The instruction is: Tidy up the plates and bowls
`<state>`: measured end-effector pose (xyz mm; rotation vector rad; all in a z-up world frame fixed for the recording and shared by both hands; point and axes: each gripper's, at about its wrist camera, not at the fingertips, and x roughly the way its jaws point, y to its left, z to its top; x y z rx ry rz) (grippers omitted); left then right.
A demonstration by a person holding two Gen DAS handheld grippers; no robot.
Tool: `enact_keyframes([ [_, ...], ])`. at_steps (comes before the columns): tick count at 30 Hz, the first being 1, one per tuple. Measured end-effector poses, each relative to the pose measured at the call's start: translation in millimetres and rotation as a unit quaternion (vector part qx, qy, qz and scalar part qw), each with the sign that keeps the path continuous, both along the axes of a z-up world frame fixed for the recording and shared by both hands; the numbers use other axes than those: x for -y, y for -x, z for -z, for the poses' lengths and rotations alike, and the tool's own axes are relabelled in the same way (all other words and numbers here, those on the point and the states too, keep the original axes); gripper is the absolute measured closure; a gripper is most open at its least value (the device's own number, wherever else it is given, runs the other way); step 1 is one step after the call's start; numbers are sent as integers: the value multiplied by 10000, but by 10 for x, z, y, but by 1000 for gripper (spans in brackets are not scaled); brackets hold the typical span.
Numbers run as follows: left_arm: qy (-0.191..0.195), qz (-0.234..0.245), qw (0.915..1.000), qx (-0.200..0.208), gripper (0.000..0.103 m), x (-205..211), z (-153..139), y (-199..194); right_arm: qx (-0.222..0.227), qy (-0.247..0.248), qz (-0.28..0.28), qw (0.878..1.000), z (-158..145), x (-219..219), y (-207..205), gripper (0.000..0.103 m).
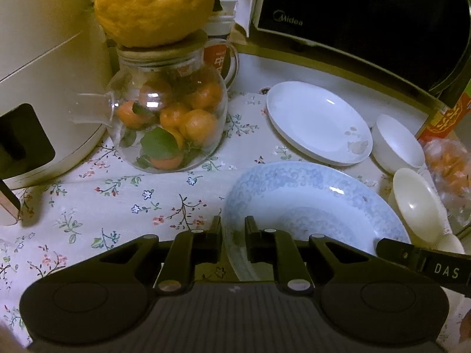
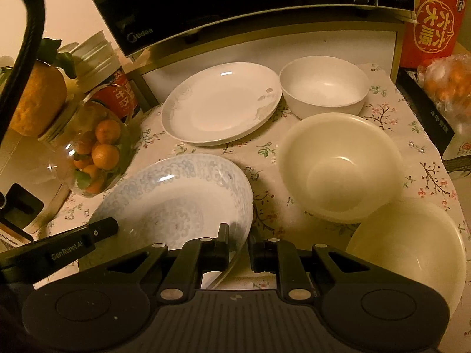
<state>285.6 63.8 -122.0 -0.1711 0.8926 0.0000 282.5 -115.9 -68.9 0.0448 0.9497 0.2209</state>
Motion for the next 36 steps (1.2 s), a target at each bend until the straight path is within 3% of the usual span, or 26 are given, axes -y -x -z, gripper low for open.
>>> enact_keyframes([
  [36, 246, -140, 9992, 270, 90, -174, -357, 836, 100, -309, -252, 9992, -208, -9, 685, 88],
])
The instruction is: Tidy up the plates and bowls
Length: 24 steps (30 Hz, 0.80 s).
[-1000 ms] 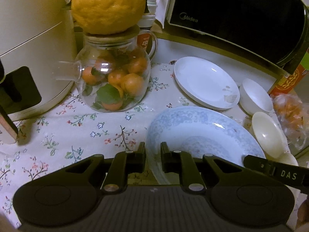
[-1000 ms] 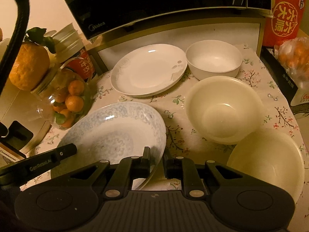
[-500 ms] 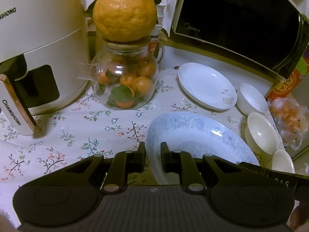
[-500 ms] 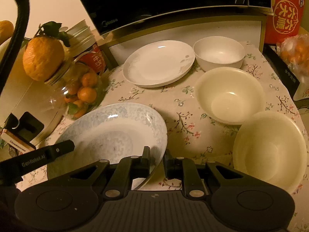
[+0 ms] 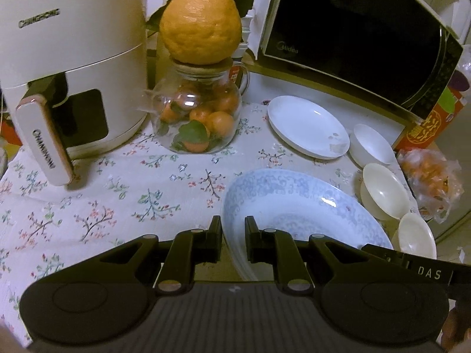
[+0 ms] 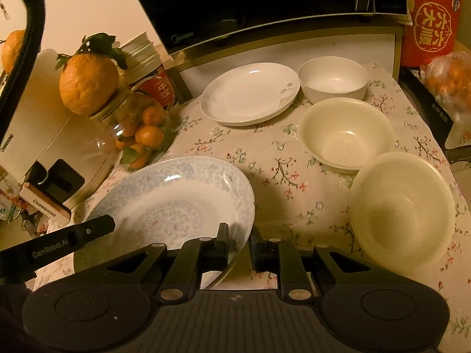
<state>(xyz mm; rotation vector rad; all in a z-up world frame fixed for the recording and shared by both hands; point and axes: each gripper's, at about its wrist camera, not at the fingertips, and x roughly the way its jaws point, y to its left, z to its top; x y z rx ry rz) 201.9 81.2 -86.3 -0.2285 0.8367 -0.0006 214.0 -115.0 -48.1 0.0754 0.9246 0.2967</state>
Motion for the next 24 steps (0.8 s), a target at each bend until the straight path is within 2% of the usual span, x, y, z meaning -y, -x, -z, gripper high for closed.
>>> enact_keyframes([
  [24, 24, -75, 10000, -49, 90, -215, 55, 878, -18, 144, -483, 9987, 54, -44, 829, 87],
])
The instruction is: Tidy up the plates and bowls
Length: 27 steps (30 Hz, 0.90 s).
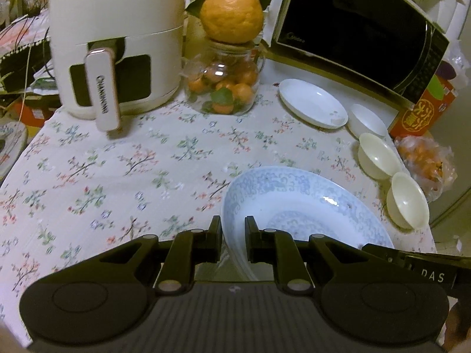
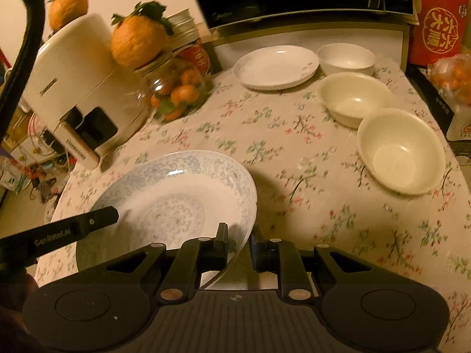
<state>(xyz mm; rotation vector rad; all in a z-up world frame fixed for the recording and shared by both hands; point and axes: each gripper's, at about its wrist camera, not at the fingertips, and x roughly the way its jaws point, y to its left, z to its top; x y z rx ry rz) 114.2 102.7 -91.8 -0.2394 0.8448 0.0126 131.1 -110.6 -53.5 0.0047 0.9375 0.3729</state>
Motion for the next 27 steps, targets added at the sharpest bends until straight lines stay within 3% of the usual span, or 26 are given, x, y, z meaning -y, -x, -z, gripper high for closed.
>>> enact_keyframes([
  [12, -186, 12, 9998, -45, 90, -35, 89, 326, -194, 53, -225, 9995, 146, -41, 352, 87],
  [27, -602, 239, 9974, -312, 90, 91, 320, 474, -111, 483, -240, 9985, 245, -70, 462, 86],
])
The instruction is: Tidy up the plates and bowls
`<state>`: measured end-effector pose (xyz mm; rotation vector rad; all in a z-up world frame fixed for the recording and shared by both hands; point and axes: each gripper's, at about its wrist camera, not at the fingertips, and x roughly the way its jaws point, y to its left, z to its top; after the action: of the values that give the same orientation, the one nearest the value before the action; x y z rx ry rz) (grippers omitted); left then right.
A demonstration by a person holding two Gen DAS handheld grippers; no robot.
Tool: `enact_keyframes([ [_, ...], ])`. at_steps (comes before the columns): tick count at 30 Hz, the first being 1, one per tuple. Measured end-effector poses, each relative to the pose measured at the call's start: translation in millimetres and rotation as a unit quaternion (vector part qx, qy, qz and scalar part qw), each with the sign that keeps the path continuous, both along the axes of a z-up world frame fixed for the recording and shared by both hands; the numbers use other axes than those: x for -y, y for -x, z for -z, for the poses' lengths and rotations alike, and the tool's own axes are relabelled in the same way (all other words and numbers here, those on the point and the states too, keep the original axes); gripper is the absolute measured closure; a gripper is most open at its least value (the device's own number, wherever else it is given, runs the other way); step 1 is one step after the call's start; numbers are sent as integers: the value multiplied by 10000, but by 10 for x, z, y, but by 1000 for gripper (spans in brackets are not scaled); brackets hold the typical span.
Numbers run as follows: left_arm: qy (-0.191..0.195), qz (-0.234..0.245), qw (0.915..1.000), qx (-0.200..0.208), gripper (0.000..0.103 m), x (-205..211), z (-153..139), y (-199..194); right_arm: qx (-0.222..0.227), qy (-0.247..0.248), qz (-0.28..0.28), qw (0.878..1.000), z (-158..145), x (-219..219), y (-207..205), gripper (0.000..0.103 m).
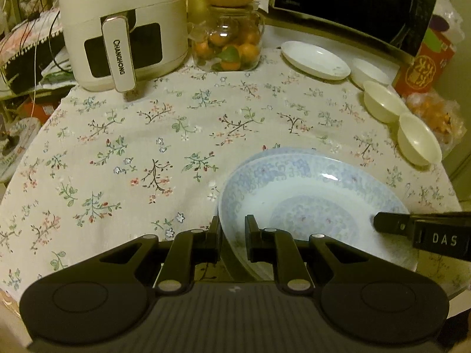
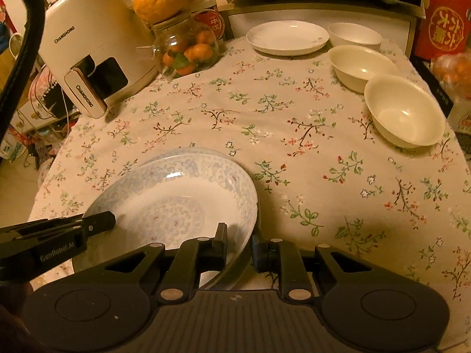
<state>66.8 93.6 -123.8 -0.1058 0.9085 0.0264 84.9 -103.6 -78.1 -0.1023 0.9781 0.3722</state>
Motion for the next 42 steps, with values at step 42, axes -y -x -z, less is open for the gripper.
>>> enact_keyframes([
  [42, -837, 224, 9959, -254, 86, 152, 122, -44, 857, 1394, -629, 9845, 143, -338, 206, 80],
])
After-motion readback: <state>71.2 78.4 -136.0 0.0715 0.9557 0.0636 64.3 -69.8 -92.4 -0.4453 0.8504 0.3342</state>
